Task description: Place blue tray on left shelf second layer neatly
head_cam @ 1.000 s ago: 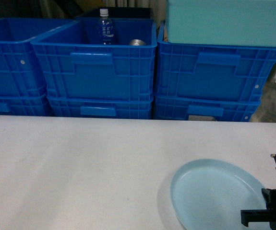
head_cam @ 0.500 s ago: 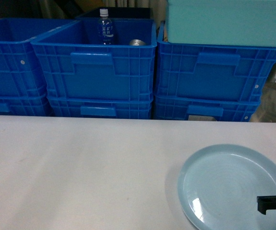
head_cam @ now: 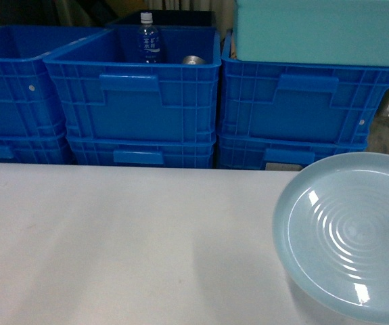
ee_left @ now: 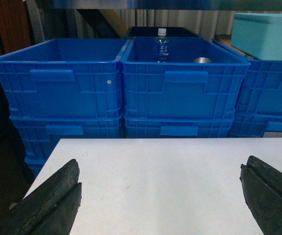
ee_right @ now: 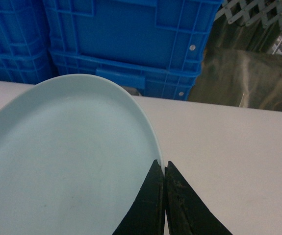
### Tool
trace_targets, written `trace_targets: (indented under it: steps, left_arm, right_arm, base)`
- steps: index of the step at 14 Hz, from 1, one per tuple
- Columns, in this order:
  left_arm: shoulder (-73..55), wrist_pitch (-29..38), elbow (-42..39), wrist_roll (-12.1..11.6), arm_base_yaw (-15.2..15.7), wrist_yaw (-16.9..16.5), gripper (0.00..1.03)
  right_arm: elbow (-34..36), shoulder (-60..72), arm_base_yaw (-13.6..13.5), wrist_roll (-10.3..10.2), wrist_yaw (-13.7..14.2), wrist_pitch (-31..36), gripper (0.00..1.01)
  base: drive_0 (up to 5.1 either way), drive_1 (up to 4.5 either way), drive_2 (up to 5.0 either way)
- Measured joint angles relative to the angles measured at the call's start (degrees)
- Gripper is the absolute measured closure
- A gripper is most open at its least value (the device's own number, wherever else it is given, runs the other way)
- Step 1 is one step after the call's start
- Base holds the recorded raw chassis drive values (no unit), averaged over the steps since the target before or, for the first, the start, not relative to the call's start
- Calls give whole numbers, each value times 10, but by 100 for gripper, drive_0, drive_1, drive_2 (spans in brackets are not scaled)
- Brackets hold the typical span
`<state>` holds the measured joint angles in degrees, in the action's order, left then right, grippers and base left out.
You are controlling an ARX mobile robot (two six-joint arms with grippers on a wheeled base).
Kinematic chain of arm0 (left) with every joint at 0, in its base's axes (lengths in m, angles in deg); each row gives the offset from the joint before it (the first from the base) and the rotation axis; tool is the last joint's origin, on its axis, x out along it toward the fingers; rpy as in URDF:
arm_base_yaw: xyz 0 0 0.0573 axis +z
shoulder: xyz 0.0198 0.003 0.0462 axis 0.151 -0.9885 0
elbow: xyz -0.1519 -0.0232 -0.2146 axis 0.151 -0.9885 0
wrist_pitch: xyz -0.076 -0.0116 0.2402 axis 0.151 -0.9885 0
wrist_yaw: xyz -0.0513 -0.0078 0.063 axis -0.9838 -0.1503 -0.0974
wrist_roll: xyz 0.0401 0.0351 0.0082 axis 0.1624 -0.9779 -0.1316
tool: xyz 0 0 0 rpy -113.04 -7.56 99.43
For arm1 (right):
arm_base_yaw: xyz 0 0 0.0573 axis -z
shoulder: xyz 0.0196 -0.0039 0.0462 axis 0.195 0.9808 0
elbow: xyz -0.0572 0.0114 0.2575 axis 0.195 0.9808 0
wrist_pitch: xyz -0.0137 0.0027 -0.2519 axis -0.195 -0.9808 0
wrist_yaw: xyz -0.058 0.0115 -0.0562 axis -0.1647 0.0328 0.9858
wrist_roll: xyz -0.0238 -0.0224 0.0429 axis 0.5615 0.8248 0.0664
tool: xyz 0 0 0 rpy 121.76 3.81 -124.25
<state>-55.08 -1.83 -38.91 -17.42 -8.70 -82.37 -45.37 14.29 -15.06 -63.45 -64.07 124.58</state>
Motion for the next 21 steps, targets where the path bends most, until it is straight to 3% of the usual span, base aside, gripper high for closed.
trace_targets:
  steps: [7, 10, 14, 17, 21]
  left_arm:
    - [0, 0, 0, 0, 0, 0, 5]
    - [0, 0, 0, 0, 0, 0, 5]
    - [0, 0, 0, 0, 0, 0, 5]
    - [0, 0, 0, 0, 0, 0, 5]
    - [0, 0, 0, 0, 0, 0, 5]
  right_arm:
    - [80, -336, 50, 3, -48, -166, 99]
    - [101, -488, 67, 4, -71, -287, 99]
    - [131, -585, 88, 2, -94, -360, 99]
    - [144, -613, 68, 5, -84, -377, 99]
    - [144, -613, 68, 5, -82, -377, 99]
  base:
    - [0, 0, 0]
    - [0, 0, 0]
    - [0, 0, 0]
    - [0, 0, 0]
    - [0, 0, 0]
